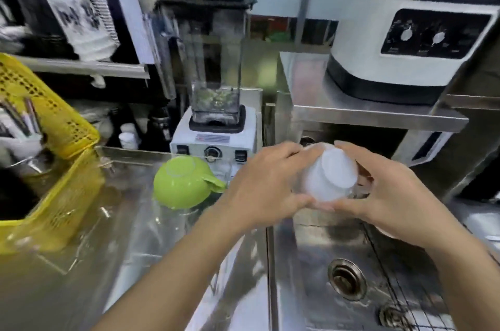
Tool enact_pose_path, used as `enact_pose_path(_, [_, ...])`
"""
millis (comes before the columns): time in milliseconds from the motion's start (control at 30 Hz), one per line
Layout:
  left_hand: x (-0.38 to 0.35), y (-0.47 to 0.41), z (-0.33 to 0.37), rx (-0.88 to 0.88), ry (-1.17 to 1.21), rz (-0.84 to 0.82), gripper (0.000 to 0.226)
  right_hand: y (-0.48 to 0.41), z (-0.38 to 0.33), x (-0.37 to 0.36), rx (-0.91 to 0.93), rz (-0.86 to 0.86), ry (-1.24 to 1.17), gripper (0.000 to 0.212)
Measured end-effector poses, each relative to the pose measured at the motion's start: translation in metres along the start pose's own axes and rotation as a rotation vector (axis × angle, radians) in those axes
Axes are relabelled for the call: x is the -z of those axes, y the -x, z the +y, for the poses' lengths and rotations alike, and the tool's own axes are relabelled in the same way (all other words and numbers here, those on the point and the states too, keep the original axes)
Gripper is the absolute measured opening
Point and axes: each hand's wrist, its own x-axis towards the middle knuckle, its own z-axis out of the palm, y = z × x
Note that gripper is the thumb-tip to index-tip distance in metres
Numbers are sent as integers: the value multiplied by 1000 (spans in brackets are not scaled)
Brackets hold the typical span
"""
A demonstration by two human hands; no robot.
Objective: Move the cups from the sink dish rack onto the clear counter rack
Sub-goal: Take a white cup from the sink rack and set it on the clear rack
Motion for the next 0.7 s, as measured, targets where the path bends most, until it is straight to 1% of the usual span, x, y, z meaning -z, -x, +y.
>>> enact_pose_path(67, [25, 20, -13, 57, -10, 35, 77, -10, -29, -10, 48, -15, -40, 72])
enact_pose_path(233, [67, 68, -48, 174, -10, 67, 80, -31, -80, -49, 120, -74, -71, 83])
enact_pose_path(433, [88, 118, -81, 295, -19, 49, 81, -39, -117, -96, 163, -187, -17, 76])
enact_pose_path(567, [92, 135, -95, 319, -32, -25, 83, -41, -124, -121, 139, -264, 39, 81])
enact_pose_path(700, [86, 145, -113, 361, 45, -99, 80, -40, -126, -140, 96, -323, 99, 66])
